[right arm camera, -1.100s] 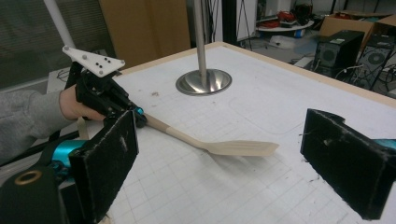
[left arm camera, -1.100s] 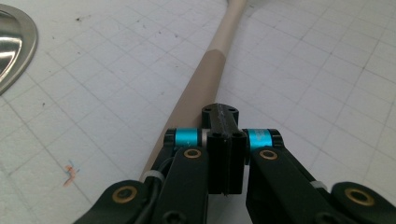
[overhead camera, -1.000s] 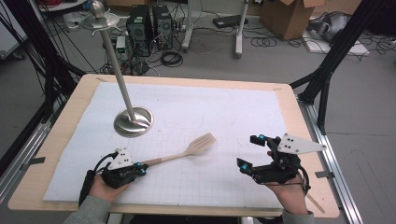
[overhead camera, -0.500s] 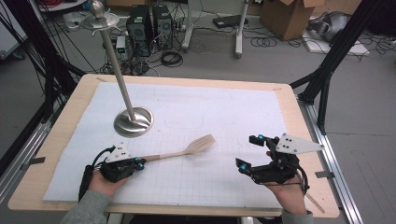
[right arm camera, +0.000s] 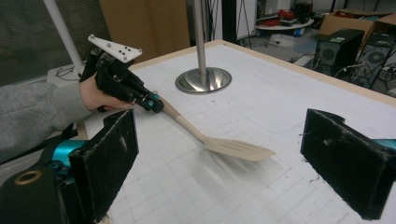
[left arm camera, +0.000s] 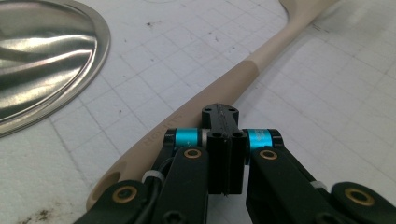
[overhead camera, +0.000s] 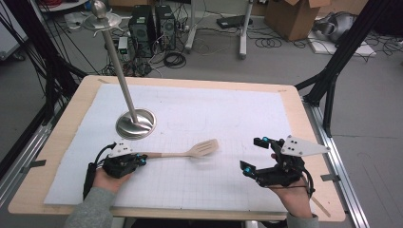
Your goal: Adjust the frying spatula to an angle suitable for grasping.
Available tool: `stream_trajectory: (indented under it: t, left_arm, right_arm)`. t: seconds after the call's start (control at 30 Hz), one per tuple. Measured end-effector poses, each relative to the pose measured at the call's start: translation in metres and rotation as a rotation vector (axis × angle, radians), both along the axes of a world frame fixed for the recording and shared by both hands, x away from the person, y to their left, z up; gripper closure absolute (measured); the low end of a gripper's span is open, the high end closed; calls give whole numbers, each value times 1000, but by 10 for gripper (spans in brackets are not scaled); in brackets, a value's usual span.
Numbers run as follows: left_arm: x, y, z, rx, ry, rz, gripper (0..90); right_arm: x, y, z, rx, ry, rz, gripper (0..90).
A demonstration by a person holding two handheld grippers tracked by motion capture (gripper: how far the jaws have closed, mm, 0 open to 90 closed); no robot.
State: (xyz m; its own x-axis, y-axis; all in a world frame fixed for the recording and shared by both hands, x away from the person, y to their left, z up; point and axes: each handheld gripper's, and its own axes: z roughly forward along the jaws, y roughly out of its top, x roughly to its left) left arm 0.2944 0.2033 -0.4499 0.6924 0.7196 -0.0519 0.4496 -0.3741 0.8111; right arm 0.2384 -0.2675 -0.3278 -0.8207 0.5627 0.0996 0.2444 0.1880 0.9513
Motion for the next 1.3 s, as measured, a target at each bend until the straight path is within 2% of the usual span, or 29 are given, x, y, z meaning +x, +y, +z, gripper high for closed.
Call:
stream_trajectory:
  t: [0.3, 0.5, 0.6, 0.73, 0.87, 0.97, 1.03, 1.07, 1.2, 1.3]
  left_arm:
    - [10, 1, 0, 1, 8, 27, 900]
    - [11, 0, 1, 1, 15, 39, 900]
    - [9, -2, 7, -49, 6, 36, 900]
    - [10, -22, 20, -42, -11, -3, 900]
    - [17, -48, 28, -14, -20, -33, 900]
    - [24, -63, 29, -9, -15, -40, 900]
    - [27, -70, 27, -26, -14, -37, 900]
    - [29, -74, 27, -20, -11, -36, 900]
    - [39, -82, 24, 0, 0, -32, 900]
    - [45, -86, 22, -8, 9, -36, 900]
  right_arm:
    - [0, 1, 0, 1, 0, 4, 100]
    - [1, 2, 0, -4, 0, 5, 100]
    - [1, 1, 0, 0, 3, 3, 100]
    - [1, 0, 0, 3, 3, 1, 100]
    - [1, -1, 1, 9, 2, 2, 100]
    - [-1, -2, 2, 18, -3, 5, 100]
    - [-1, -3, 2, 25, -5, 4, 101]
    - [-1, -4, 2, 26, -5, 5, 100]
    - [-3, -9, 4, 45, -10, 3, 100]
    - [-3, -11, 5, 53, -18, -2, 100]
